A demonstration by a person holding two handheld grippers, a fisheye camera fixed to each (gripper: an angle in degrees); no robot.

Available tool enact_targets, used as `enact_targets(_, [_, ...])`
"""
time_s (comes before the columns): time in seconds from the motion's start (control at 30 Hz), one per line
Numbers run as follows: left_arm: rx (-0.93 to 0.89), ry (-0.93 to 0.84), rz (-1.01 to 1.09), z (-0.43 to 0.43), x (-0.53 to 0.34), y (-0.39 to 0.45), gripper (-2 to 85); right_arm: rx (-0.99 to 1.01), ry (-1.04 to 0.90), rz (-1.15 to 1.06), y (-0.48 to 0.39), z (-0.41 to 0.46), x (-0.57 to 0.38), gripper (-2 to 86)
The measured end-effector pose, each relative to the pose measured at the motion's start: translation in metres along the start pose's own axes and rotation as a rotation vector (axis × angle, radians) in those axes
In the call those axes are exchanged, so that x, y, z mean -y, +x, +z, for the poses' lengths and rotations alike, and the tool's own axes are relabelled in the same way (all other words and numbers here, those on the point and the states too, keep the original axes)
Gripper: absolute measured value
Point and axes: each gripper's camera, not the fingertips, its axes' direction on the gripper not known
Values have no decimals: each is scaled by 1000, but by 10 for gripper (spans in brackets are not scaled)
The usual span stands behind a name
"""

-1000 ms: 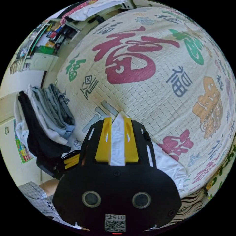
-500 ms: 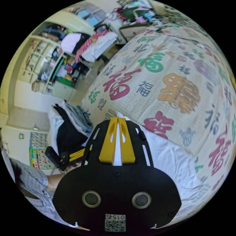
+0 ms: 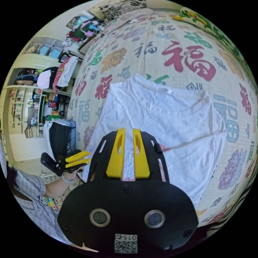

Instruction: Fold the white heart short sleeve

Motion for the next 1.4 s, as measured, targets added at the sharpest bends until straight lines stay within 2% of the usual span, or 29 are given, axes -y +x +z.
enact_targets(0.13, [61,19,-115,9,22,-21,59,69,-32,-143,-33,15,43,20])
enact_targets(0.23, [83,-50,-145,38,34,-27,57,105,-168,-270,-69,54,77,-1])
enact_targets(0.33, [130,-157,-138,62,35,-23,47,-66,-297,-305,-83,92,96,-8])
enact_targets(0.43, [169,-148,-123,66,29,-16,28,-143,-260,-283,-80,85,106,-9])
enact_targets(0.53, [175,-148,-144,71,31,-12,24,-261,-132,-235,-77,53,107,-7])
enact_targets(0.6, [161,-172,-168,72,38,-12,31,-98,-204,-274,-78,36,101,-7])
enact_targets(0.7, [111,-154,-162,66,51,-4,50,-17,-297,-383,-94,21,66,-7])
enact_targets(0.8, [36,-170,-103,73,58,11,56,-55,-439,-416,-97,31,20,-8])
enact_targets(0.87, [66,-304,-70,95,58,19,56,-143,-499,-375,-88,41,-3,-9])
enact_targets(0.9, [75,-311,-57,98,57,21,55,-205,-513,-344,-80,44,-17,-9])
enact_targets(1.03, [55,-378,2,104,81,26,58,-180,-391,-287,-63,1,-37,-8])
enact_targets(1.1, [53,-309,46,96,105,26,65,-265,-262,-247,-40,-46,-43,-3])
enact_targets(1.17, [76,-189,107,88,151,22,77,-354,-187,-190,-18,-79,-42,10])
enact_targets(1.27, [89,-129,136,102,221,10,99,-401,-128,-161,11,-114,-36,61])
enact_targets(1.4, [87,-248,138,151,294,-3,116,-333,-92,-122,32,-127,-26,111])
